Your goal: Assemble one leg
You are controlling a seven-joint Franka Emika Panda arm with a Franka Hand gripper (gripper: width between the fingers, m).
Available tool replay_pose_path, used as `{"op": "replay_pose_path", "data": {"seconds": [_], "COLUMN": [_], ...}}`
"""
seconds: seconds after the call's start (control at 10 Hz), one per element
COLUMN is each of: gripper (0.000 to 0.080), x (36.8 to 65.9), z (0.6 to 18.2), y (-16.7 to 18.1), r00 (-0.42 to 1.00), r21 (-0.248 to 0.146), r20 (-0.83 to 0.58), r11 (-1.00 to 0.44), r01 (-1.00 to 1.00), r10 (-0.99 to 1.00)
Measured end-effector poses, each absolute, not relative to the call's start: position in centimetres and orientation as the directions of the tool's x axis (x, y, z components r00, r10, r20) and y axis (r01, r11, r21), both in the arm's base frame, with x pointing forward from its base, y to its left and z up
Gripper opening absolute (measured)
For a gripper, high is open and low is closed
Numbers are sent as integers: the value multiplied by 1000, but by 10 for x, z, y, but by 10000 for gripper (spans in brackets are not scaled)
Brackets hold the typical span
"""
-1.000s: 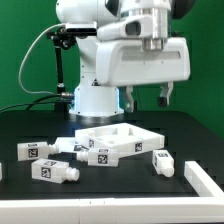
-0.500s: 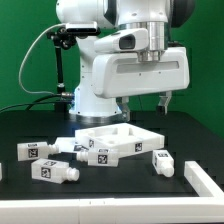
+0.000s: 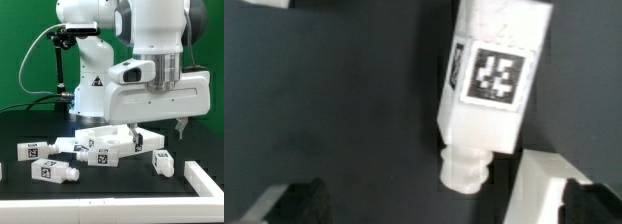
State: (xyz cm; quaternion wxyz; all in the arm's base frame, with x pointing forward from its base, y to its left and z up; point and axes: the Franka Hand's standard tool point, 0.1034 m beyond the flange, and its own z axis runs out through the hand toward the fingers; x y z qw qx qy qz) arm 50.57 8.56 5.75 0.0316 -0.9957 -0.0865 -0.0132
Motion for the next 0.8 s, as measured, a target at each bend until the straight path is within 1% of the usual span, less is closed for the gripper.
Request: {"op": "replay_pose_path", "data": {"seconds": [0.2, 0.3, 0.4, 0.5, 0.6, 0.7, 0.8], "gripper": [649, 649, 649, 649, 649, 649, 649], "x": [505, 502, 493, 489, 482, 478, 477], "z": [59, 56, 47, 36, 22, 13, 10], "y": [86, 87, 90, 92, 95, 101, 106], "r00": [985, 989, 998, 999, 998, 997, 997], "r21": [-62, -66, -78, -83, -82, -80, -81], "r20": [18, 9, -24, -46, -65, -82, -72], "r11": [-983, -987, -995, -996, -997, -997, -997], "r01": [174, 146, 58, 25, 1, -11, 0], "r10": [173, 145, 60, 29, 7, -5, 6]}}
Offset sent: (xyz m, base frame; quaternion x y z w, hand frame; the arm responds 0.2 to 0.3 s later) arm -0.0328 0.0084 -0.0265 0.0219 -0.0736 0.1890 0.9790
